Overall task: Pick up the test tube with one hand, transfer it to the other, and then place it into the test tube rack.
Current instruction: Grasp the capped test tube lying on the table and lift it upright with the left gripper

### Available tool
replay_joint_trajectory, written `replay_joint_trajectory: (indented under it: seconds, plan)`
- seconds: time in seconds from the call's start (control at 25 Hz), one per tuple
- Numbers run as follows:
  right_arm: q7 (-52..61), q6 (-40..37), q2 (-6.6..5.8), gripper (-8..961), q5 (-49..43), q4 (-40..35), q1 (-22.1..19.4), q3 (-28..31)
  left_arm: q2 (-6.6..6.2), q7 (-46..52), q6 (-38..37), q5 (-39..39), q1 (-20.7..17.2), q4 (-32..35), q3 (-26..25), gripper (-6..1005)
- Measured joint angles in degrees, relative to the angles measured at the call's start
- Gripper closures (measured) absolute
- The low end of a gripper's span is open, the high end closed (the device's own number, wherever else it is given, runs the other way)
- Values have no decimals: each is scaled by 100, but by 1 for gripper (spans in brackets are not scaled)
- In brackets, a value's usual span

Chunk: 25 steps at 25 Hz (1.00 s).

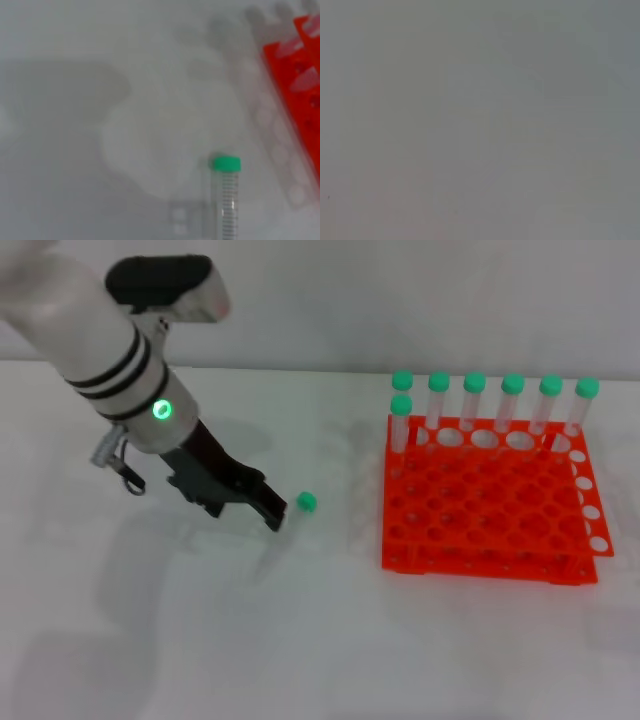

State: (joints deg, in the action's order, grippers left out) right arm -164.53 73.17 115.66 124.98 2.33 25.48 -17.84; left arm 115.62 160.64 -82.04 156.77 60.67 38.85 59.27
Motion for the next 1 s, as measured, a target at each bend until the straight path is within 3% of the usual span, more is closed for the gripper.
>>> replay_joint_trajectory:
  seconds: [0.48,1.0]
  plan:
    - [0,-58,4,92,0,9,0,0,93,14,411,107,89,-516,74,124]
    - [0,-187,18,92,-8,26,102,0,248,-25,1028,116,136,-920,439,250]
